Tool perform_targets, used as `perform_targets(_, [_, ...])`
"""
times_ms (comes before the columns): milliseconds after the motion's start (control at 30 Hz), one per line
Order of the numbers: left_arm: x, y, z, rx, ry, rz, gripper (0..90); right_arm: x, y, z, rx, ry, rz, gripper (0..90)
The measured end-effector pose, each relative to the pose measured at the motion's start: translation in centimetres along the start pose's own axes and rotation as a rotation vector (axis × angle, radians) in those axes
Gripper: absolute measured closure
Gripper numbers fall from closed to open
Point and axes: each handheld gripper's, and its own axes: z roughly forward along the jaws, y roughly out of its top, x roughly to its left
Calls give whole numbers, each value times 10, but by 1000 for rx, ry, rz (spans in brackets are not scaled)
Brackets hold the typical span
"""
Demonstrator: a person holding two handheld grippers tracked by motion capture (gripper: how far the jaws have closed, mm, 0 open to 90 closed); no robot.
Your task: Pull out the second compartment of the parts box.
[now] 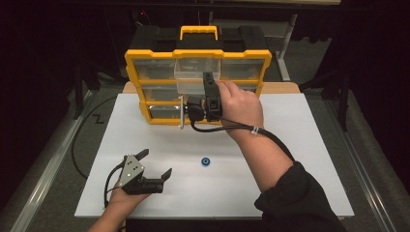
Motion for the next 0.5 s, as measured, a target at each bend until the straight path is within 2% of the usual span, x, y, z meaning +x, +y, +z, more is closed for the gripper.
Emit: perform_targets(500, [0, 0, 0, -4, 1, -1, 10, 0, -1, -12, -10, -2, -2, 810])
